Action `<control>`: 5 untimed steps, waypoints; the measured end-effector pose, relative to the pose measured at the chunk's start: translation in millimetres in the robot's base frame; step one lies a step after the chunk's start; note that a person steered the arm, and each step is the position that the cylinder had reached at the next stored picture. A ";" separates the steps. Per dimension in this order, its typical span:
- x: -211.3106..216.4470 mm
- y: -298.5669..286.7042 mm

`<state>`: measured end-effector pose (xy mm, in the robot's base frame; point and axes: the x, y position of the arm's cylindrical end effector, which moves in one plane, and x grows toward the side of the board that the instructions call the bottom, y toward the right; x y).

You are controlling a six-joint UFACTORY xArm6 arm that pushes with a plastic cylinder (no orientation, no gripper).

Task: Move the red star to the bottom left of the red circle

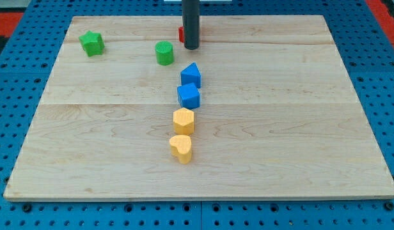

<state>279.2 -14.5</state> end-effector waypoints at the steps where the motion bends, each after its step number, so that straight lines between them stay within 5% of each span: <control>1: -1.3 0.0; 5: 6.9 -2.8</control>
